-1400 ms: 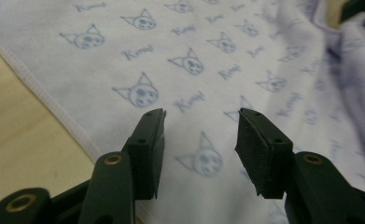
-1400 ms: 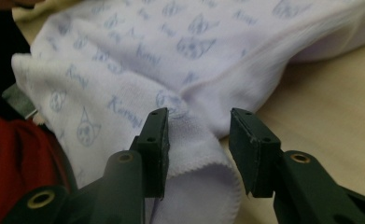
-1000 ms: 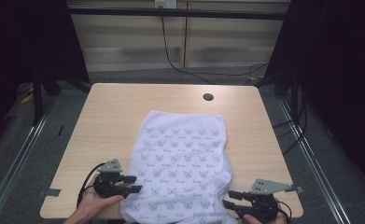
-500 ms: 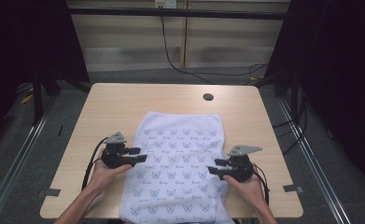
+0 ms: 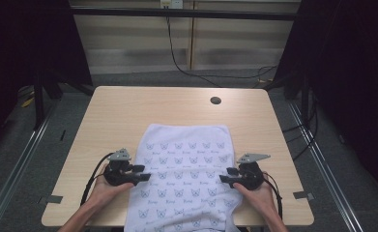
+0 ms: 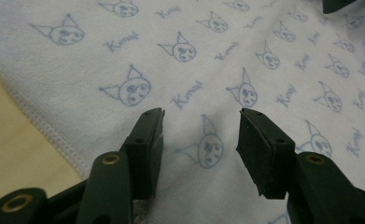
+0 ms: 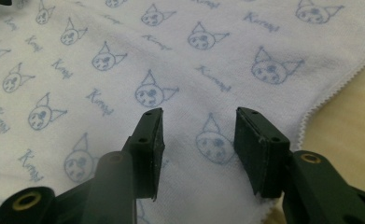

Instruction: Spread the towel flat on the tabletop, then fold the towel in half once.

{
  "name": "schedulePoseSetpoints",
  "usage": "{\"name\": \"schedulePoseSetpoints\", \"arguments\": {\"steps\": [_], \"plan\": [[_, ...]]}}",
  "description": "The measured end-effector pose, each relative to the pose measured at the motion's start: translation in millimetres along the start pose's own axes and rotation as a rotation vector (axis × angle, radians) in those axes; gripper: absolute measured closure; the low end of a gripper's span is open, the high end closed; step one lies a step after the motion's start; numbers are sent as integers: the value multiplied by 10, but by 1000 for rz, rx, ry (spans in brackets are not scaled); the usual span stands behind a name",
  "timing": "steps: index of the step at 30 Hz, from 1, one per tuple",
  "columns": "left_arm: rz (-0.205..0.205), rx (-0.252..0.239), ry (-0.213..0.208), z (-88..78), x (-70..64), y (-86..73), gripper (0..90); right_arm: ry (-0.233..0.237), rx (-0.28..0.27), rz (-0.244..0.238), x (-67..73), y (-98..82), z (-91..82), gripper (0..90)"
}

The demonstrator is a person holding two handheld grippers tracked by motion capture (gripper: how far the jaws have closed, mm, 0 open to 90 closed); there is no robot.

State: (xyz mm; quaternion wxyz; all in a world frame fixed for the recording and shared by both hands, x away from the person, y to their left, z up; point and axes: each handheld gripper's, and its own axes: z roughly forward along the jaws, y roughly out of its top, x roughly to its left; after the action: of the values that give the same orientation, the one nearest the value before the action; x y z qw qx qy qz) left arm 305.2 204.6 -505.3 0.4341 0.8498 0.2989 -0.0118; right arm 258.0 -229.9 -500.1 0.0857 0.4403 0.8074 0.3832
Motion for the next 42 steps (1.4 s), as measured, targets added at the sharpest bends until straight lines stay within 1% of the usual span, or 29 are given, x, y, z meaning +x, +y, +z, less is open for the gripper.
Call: {"name": "schedulePoseSetpoints", "arguments": {"steps": [2, 4, 6, 7, 9, 10, 11, 14, 15, 17, 18, 20, 21, 22, 23, 24, 25, 27, 28, 29, 30, 31, 32, 33, 34, 35, 36, 40, 42], "plan": [[13, 7, -22, -38, -106, -66, 503, 7, -1, 9, 66, -88, -72, 531], [13, 25, -41, -67, -219, -111, 500, 5, 6, -12, 151, -161, -134, 531], [34, 26, -56, -102, -310, -177, 495, 9, 20, -18, 246, -238, -202, 531], [34, 26, -56, -102, -310, -177, 494, 18, 18, -36, 295, -283, -233, 531], [18, 39, -79, -163, -393, -246, 492, 32, 32, -27, 376, -356, -304, 533], [18, 39, -79, -163, -393, -246, 491, 32, 32, -27, 376, -356, -304, 533], [23, 47, -88, -199, -451, -286, 492, 61, 31, -20, 453, -446, -374, 540], [35, 52, -93, -216, -484, -287, 475, 75, 49, -17, 525, -498, -433, 550], [26, 38, -98, -214, -471, -265, 468, 77, 45, -27, 521, -494, -437, 545], [24, 26, -85, -220, -441, -228, 465, 71, 10, -19, 463, -441, -449, 544], [10, -7, -65, -232, -358, -142, 465, 67, -8, -14, 419, -394, -454, 543], [-2, -30, -33, -228, -241, -53, 469, 56, -47, -23, 321, -273, -440, 543], [-2, -30, -33, -228, -241, -53, 473, 49, -53, -25, 270, -208, -423, 543], [-26, -56, 2, -208, -101, 31, 482, 31, -61, -26, 212, -143, -396, 543], [-26, -56, 2, -208, -101, 31, 493, 31, -61, -26, 212, -143, -396, 543], [-31, -59, 14, -192, -24, 74, 493, 17, -70, -24, 145, -80, -364, 543], [-44, -72, 65, -162, 114, 151, 526, -3, -86, -13, 7, 32, -287, 543], [-69, -84, 65, -119, 250, 203, 555, -21, -88, 2, -132, 123, -200, 543], [-84, -84, 98, -93, 301, 218, 578, -30, -88, 8, -193, 160, -157, 544], [-84, -84, 98, -93, 301, 218, 589, -40, -89, 18, -249, 190, -116, 544], [-87, -87, 111, -74, 339, 227, 589, -40, -89, 18, -249, 190, -116, 544], [-96, -93, 118, -45, 397, 239, 628, -39, -94, 23, -290, 210, -82, 545], [-125, -122, 144, -18, 451, 248, 630, -49, -94, 38, -375, 254, 1, 545], [-125, -122, 144, -18, 451, 248, 628, -49, -94, 38, -375, 254, 1, 545], [-136, -124, 129, 5, 481, 248, 628, -51, -93, 40, -396, 264, 30, 545], [-130, -91, 136, 36, 497, 256, 609, -55, -83, 37, -419, 281, 75, 543], [-122, -75, 153, 82, 512, 264, 585, -63, -79, 38, -449, 299, 143, 531], [-124, -69, 134, 142, 513, 299, 553, -91, -83, 37, -472, 295, 202, 505], [-110, -59, 131, 199, 496, 309, 554, -118, -98, 38, -529, 303, 201, 479]]}}
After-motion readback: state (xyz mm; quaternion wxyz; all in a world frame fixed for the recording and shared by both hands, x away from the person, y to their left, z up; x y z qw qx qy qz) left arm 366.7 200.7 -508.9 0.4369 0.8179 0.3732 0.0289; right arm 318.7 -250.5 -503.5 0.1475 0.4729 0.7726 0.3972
